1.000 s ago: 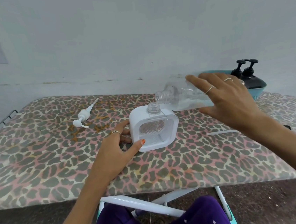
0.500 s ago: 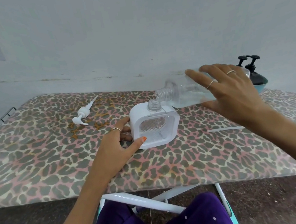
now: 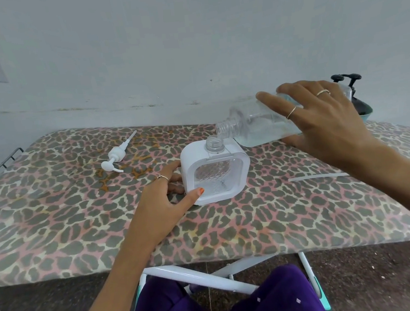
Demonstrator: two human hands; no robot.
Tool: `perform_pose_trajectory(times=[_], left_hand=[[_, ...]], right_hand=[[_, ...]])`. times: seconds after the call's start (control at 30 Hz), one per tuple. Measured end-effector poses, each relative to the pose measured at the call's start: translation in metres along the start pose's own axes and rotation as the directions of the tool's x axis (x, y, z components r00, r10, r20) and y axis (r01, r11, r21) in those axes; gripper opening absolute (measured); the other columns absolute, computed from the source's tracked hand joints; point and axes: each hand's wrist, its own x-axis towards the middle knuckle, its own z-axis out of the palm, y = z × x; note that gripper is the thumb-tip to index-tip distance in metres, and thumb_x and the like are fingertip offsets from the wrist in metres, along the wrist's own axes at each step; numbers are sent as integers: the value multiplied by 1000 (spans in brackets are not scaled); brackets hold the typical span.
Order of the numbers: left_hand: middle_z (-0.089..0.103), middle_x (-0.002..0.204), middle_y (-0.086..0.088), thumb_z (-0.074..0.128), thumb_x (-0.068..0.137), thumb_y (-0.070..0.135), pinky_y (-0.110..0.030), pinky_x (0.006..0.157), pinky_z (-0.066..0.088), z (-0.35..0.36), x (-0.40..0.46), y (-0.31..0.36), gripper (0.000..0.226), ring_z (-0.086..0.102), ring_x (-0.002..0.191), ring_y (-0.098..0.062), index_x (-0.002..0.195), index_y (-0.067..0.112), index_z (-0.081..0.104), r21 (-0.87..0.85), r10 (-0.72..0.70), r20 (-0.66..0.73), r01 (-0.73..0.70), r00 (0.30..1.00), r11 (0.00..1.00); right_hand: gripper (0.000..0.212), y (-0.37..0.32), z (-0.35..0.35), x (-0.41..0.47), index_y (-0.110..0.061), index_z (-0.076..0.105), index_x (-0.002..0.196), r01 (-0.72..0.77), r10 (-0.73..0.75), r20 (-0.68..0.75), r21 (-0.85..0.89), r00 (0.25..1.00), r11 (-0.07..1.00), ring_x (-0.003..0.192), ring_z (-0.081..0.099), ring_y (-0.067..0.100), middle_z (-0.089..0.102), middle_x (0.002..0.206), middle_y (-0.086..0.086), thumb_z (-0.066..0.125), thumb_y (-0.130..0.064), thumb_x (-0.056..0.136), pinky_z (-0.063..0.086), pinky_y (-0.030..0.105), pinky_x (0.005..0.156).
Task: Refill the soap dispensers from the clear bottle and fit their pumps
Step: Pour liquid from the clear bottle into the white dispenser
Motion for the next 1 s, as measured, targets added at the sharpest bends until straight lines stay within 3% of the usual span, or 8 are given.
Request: perform_pose_trajectory(times=[0.47, 0.67, 0.87, 1.0], left_hand=[[64, 109, 14, 70, 79, 44, -10, 79, 46, 0, -1, 1, 65, 61, 91, 8, 136, 34, 41, -4, 2, 3, -2, 1000, 1000], [63, 109, 13, 70, 80, 42, -2, 74, 43, 0, -1, 1, 64, 58, 92, 12, 136, 33, 41, 9, 3, 5, -3, 1000, 1000], [64, 108, 14, 70, 79, 42, -11, 78, 47, -1, -1, 2, 64, 60, 91, 10, 136, 33, 42, 1, -2, 2, 2, 1000, 1000], [63, 106, 17, 70, 79, 41, -7, 77, 45, -1, -2, 3, 64, 59, 91, 11, 136, 33, 42, 5, -7, 2, 7, 1000, 1000]], right_hand=[[80, 3, -1, 1, -19, 47, 135, 22, -23, -27, -31, 999, 999, 107, 57, 41, 59, 120, 19, 85, -14, 66, 41, 54, 88], [80, 2, 0, 2, -19, 46, 136, 23, -24, -26, -32, 999, 999, 108, 57, 41, 58, 121, 19, 85, -14, 66, 41, 54, 89], [80, 2, -1, 2, -18, 49, 136, 23, -23, -23, -32, 999, 999, 108, 57, 41, 58, 120, 19, 86, -12, 65, 41, 54, 89], [80, 2, -2, 3, -19, 47, 136, 22, -23, -22, -30, 1000, 999, 109, 56, 41, 58, 121, 20, 85, -13, 66, 41, 55, 89]])
